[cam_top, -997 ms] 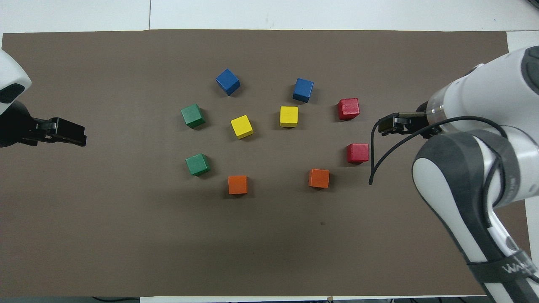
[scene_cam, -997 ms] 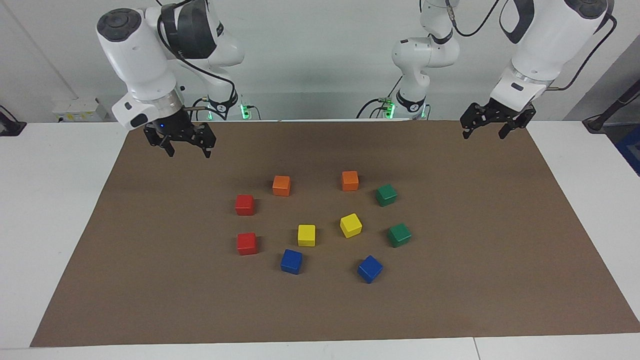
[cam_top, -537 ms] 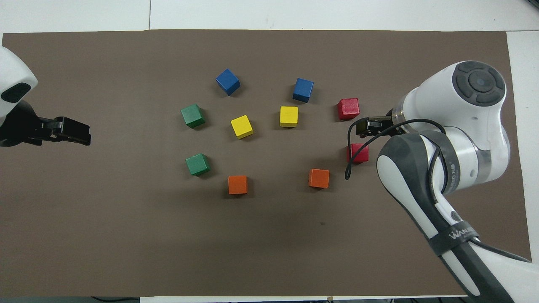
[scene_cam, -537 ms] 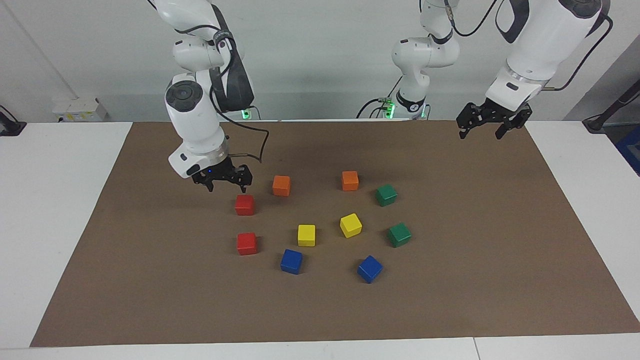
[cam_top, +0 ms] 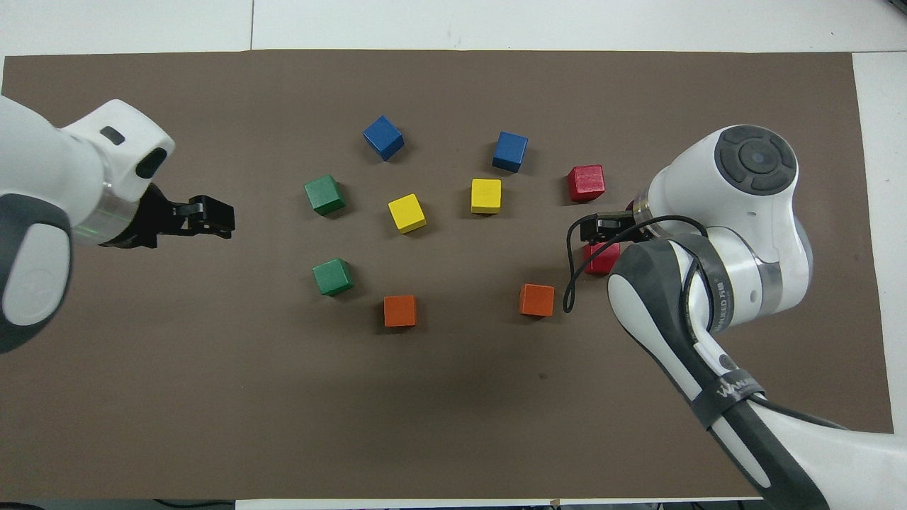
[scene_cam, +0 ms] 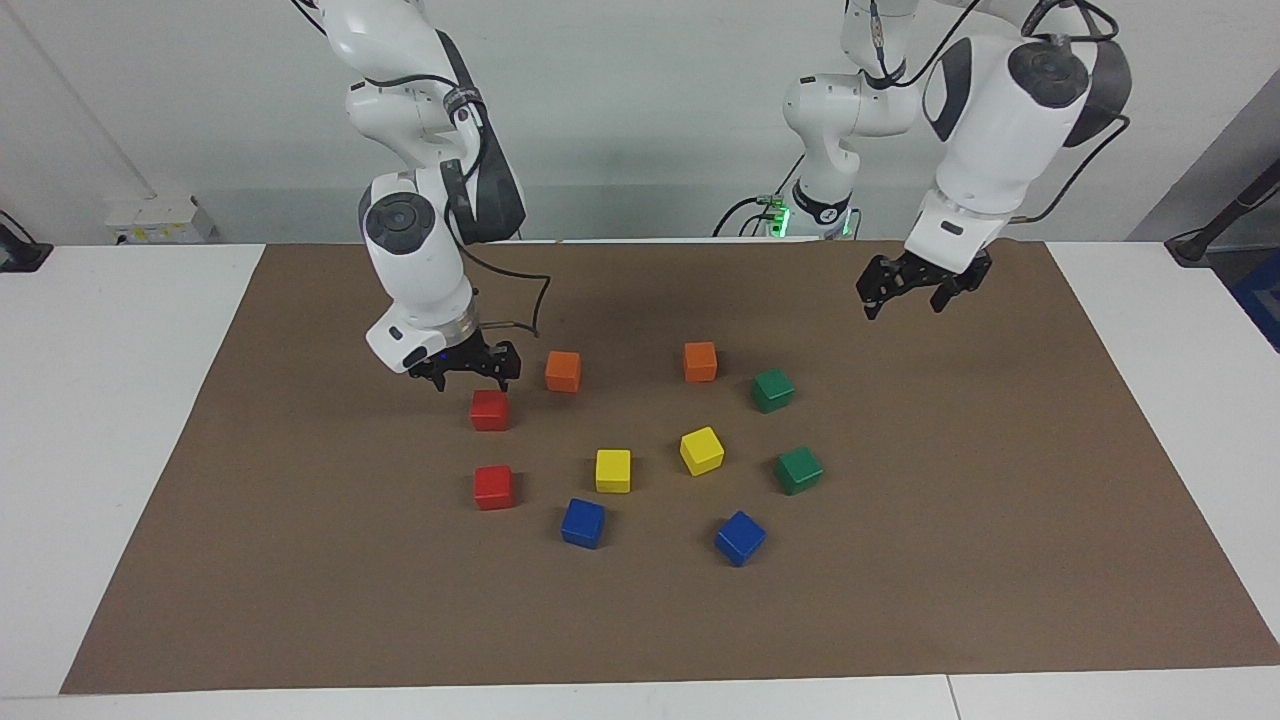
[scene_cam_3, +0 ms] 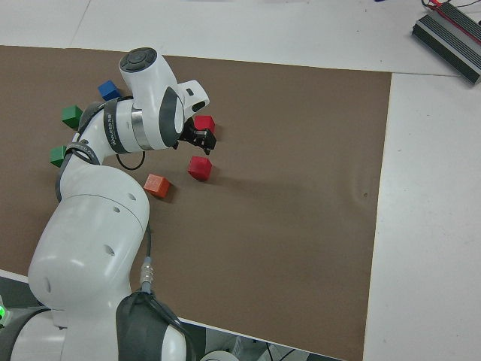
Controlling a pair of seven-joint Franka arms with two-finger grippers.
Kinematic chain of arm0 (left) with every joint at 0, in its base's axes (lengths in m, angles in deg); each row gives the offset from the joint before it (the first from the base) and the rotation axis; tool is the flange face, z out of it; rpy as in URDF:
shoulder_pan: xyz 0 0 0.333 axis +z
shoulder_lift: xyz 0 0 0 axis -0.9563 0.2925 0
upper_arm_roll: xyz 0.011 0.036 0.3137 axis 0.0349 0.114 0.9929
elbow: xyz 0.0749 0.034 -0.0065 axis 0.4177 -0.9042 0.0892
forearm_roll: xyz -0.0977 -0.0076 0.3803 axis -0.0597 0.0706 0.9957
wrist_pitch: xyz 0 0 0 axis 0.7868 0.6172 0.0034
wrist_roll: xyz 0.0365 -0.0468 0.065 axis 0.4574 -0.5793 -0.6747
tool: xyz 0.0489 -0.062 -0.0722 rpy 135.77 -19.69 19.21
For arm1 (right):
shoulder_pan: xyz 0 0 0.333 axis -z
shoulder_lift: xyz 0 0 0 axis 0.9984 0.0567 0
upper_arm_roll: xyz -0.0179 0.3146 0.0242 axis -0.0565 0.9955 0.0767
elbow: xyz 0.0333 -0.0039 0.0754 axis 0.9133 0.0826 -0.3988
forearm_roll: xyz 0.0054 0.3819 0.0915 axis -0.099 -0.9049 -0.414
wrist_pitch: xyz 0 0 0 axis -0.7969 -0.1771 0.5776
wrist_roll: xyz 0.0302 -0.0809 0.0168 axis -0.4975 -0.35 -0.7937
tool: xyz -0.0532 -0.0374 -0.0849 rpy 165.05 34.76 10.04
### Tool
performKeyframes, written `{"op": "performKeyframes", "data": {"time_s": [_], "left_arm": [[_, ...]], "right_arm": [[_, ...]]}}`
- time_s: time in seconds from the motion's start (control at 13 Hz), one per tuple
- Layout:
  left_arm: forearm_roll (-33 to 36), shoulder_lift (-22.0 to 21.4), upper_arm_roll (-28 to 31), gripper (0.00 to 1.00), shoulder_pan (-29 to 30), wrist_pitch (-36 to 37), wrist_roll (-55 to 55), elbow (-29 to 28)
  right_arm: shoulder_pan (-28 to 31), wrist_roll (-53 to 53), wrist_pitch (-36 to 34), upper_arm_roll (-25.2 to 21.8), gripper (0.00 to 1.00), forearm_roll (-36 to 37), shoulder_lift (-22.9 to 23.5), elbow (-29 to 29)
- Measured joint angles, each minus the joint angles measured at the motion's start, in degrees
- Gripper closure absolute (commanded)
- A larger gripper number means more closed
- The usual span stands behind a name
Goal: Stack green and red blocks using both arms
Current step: 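Grasp the red cube with the right gripper while the left gripper reaches green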
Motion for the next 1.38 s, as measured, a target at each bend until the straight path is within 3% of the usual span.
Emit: {"op": "performKeyframes", "data": {"time_s": [0.23, 0.77, 1.38], "left_arm": [[0.0, 1.9, -0.1, 0.00, -4.6, -6.7, -7.1, -5.3], [0.0, 8.2, -0.1, 0.00, -10.3, -19.2, -23.0, -10.6], [0.0, 8.5, -0.1, 0.00, -10.8, -25.2, -24.9, -16.8]], "right_arm": [[-0.3, 0.0, 3.0, 0.0, 0.00, 0.0, 1.0, 1.5], [-0.1, 0.0, 9.0, 0.0, 0.00, 0.0, 2.4, 5.3], [-0.1, 0.4, 15.3, 0.0, 0.00, 0.0, 3.7, 8.8]]}}
